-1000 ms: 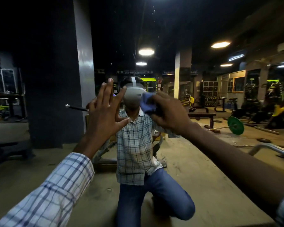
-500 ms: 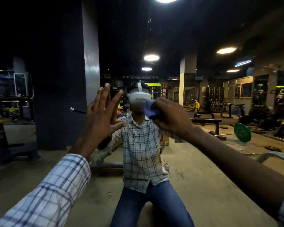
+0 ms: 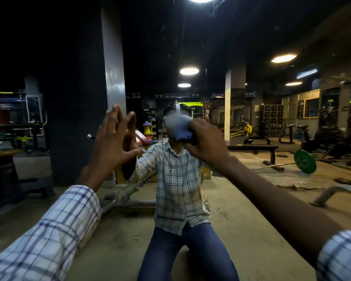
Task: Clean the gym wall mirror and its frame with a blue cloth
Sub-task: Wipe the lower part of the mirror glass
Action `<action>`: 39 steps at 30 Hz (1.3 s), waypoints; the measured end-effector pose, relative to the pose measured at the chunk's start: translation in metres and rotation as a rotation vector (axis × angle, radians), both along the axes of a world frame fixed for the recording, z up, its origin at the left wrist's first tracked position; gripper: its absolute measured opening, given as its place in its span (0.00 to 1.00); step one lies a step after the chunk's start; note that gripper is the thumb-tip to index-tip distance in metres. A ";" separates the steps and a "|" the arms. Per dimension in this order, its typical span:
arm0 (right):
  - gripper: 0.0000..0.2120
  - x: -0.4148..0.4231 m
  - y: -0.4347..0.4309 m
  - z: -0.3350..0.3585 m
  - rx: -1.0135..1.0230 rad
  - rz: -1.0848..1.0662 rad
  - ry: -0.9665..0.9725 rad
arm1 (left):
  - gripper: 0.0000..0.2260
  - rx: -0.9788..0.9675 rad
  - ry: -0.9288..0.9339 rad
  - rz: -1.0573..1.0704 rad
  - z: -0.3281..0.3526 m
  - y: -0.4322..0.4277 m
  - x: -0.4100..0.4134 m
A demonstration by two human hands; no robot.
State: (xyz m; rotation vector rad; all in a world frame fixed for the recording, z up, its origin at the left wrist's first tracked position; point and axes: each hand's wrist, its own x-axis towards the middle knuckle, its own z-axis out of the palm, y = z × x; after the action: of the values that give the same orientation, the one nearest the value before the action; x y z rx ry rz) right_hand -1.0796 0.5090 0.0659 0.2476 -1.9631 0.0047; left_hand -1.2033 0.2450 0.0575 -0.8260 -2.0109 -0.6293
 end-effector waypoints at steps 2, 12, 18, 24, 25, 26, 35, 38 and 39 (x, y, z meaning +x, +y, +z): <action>0.16 0.006 -0.004 -0.013 0.257 -0.021 -0.217 | 0.51 0.029 -0.010 0.018 -0.001 0.005 0.006; 0.15 0.018 0.022 -0.007 0.179 -0.009 -0.161 | 0.45 -0.014 0.126 -0.018 -0.018 0.050 0.031; 0.17 0.033 0.054 0.006 -0.202 -0.003 0.194 | 0.45 -0.062 0.143 -0.085 -0.012 0.070 0.042; 0.14 0.049 0.054 0.006 0.247 -0.036 -0.191 | 0.46 -0.089 0.135 -0.109 -0.008 0.085 0.048; 0.14 0.053 0.061 0.019 0.170 -0.029 -0.098 | 0.45 -0.095 0.138 -0.104 -0.007 0.087 0.049; 0.13 0.058 0.070 0.034 0.028 -0.024 0.030 | 0.45 -0.097 0.140 -0.097 -0.008 0.090 0.049; 0.15 0.072 0.087 0.004 0.274 -0.057 -0.274 | 0.46 -0.053 0.141 -0.093 -0.012 0.107 0.052; 0.15 0.080 0.109 0.006 -0.017 -0.037 0.054 | 0.47 -0.051 0.145 -0.093 -0.012 0.112 0.056; 0.15 0.081 0.113 0.004 -0.165 -0.027 0.183 | 0.47 -0.058 0.150 -0.097 -0.012 0.114 0.057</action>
State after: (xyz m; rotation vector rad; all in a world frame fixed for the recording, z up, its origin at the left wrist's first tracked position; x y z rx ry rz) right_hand -0.9990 0.6225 0.0694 0.1085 -1.7724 0.1222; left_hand -1.1459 0.3594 0.0451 -0.9812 -1.8697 -0.5486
